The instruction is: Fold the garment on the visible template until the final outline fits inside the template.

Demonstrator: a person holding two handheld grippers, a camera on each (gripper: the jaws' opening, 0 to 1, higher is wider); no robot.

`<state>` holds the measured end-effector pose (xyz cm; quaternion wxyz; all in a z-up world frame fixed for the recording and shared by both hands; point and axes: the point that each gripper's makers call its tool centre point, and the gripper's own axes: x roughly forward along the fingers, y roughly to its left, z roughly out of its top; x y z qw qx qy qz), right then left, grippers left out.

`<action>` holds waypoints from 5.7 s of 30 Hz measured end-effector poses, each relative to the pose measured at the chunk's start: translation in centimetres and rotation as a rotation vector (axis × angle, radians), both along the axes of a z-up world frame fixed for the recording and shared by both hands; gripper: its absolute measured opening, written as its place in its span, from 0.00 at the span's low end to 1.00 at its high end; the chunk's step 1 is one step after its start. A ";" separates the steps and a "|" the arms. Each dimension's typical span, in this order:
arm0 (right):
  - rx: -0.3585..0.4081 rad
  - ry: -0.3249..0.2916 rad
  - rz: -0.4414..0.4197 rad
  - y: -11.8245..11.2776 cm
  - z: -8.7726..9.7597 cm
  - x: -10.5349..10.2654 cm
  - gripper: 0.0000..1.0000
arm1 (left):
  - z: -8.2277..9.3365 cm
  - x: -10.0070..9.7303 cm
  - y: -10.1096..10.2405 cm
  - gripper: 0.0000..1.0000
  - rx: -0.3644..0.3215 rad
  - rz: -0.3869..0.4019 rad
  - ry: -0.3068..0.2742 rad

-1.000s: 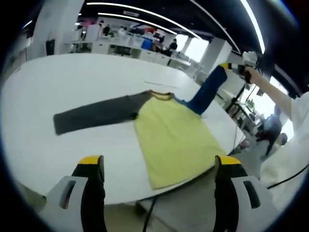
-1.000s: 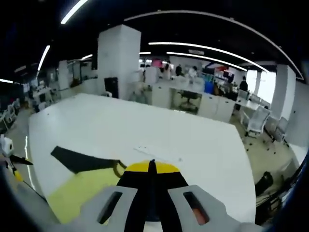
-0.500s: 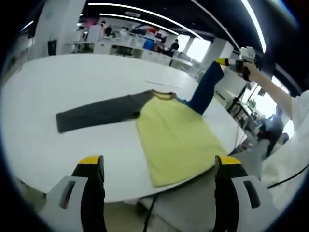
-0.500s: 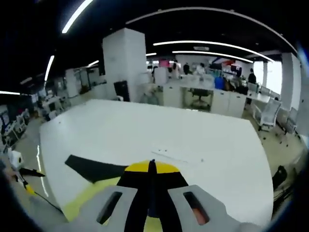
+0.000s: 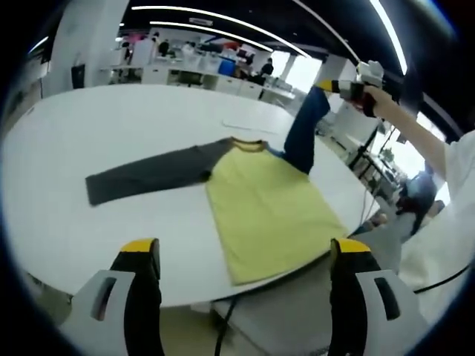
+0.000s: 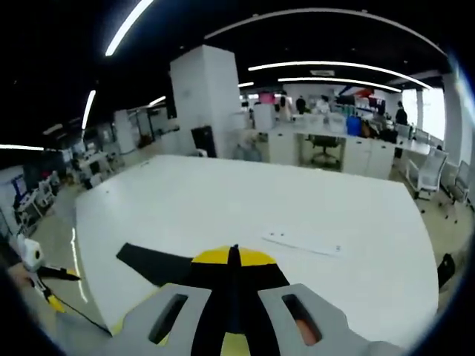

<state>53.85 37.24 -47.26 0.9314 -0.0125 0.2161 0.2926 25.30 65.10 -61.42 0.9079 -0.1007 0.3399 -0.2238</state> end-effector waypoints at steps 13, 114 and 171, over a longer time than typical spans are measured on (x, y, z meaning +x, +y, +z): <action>0.062 0.082 0.005 2.8 -2.3 -0.1 0.02 | -0.8 -1.1 1.0 0.91 -0.018 0.047 0.011; -0.064 0.347 0.036 13.9 -16.8 0.7 0.02 | -1.5 1.2 1.8 0.99 0.023 -0.073 -0.027; -0.126 0.499 -0.097 17.8 -25.3 0.9 0.02 | -4.3 1.5 4.2 0.99 -0.009 -0.068 0.017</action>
